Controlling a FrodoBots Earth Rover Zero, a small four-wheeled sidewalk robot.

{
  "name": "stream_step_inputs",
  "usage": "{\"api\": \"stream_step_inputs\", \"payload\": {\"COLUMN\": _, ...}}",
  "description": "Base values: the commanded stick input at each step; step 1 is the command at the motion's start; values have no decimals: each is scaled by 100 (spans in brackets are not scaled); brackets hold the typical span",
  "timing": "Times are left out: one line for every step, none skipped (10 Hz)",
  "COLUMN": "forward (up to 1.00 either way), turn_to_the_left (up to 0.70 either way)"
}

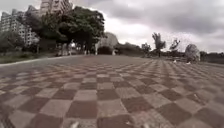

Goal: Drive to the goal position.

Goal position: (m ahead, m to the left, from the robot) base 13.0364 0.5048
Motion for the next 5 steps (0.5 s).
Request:
{"api": "stream_step_inputs", "payload": {"forward": 50, "turn_to_the_left": 0}}
{"api": "stream_step_inputs", "payload": {"forward": 50, "turn_to_the_left": 0}}
{"api": "stream_step_inputs", "payload": {"forward": 50, "turn_to_the_left": 0}}
{"api": "stream_step_inputs", "payload": {"forward": 50, "turn_to_the_left": 0}}
{"api": "stream_step_inputs", "payload": {"forward": 50, "turn_to_the_left": 0}}
